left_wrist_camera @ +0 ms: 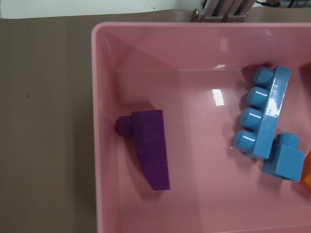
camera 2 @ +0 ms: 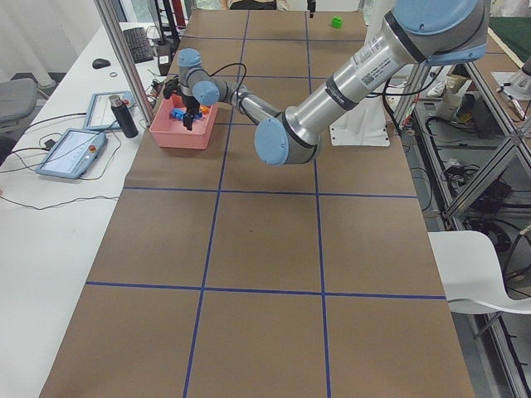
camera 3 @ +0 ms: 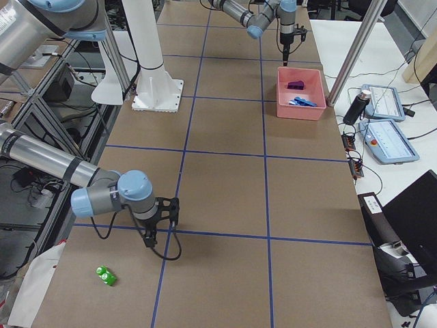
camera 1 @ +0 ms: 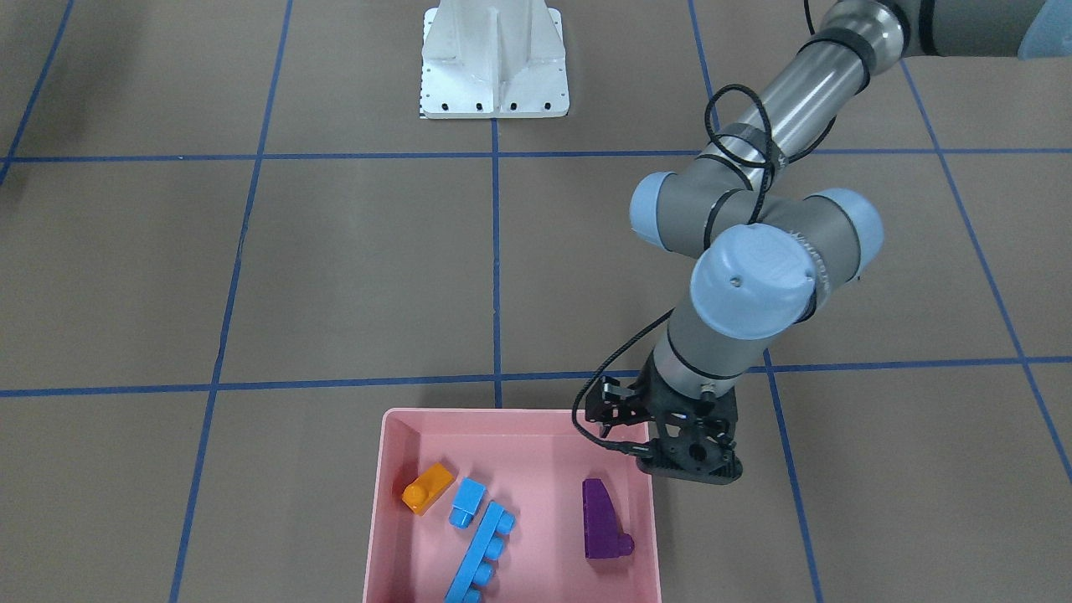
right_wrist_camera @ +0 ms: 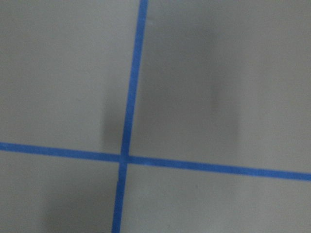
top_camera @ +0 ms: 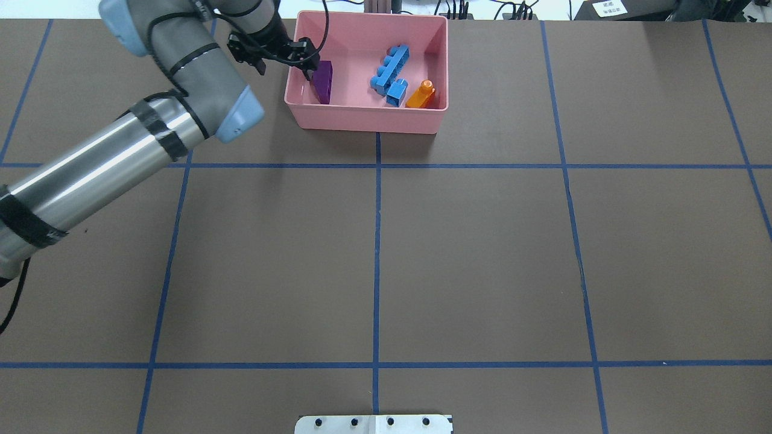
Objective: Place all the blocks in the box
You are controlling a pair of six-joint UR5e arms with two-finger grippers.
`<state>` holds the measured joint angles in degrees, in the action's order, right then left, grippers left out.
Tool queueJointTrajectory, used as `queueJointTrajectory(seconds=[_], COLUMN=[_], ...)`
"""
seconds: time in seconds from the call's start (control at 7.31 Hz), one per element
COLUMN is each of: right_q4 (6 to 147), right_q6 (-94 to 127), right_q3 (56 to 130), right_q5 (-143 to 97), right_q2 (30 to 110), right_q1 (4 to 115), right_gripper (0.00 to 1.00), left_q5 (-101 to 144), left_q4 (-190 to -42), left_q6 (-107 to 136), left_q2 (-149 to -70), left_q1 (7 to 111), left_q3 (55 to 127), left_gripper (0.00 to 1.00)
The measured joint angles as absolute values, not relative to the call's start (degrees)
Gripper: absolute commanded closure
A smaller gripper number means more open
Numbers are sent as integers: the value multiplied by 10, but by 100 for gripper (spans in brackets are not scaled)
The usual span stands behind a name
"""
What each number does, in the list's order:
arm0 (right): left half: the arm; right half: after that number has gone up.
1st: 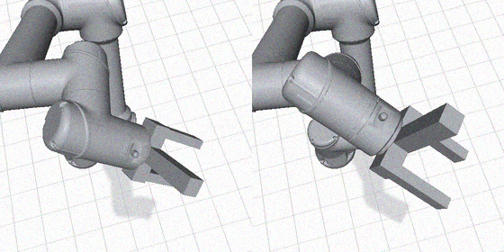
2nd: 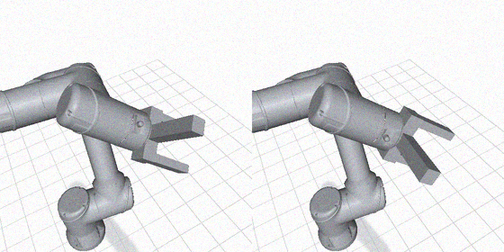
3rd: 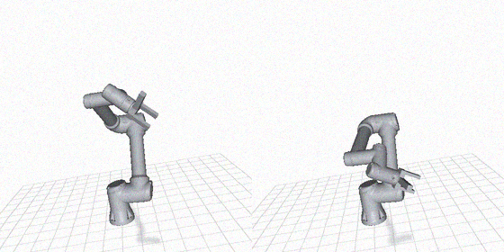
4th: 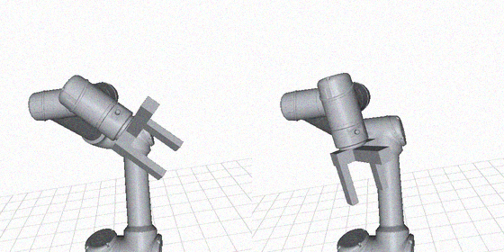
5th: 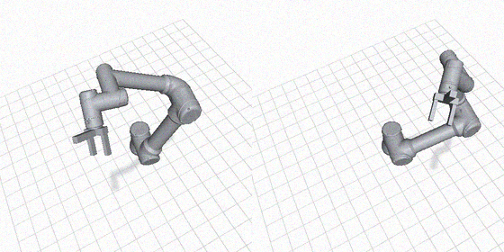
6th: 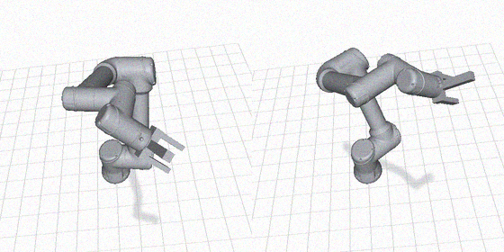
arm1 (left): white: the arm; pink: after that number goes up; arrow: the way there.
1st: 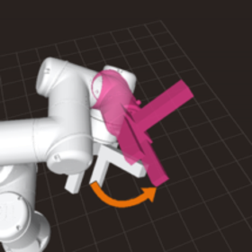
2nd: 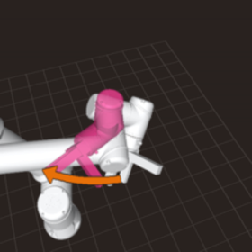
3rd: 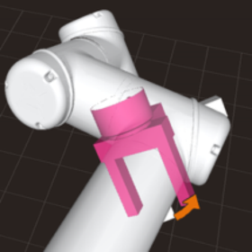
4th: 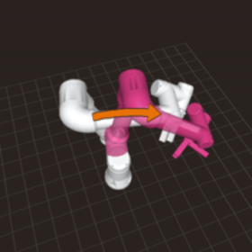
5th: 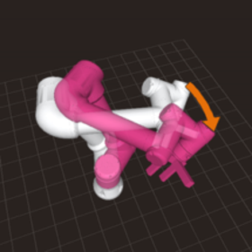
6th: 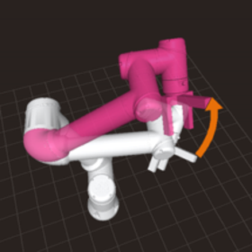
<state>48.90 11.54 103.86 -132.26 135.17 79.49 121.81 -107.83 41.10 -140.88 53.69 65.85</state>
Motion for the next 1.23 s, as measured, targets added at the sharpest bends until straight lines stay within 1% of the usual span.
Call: queueJointTrajectory(seconds=[0.27,0.41,0.68,0.96,1.1,1.23], right_q4=[415,391,363,355,356,356], right_q6=[116,117,117,116,116,115], right_q3=[962,928,859,827,819,811], right_q5=[-1346,-1344,-1323,-1310,-1307,-1306], right_q2=[1396,1410,1408,1384,1373,1364], right_q1=[856,880,903,906,906,906], right_gripper=[1,1,1,3,8,21], left_q5=[1266,1275,1279,1279,1279,1279], left_q4=[-1077,-1077,-1078,-1077,-1077,-1077], left_q6=[353,344,339,339,339,339], left_q2=[-1335,-1310,-1287,-1283,-1283,-1283], left_q1=[576,585,590,589,589,588], left_q3=[721,746,771,779,781,782], left_gripper=[0,0,0,0,0,0])
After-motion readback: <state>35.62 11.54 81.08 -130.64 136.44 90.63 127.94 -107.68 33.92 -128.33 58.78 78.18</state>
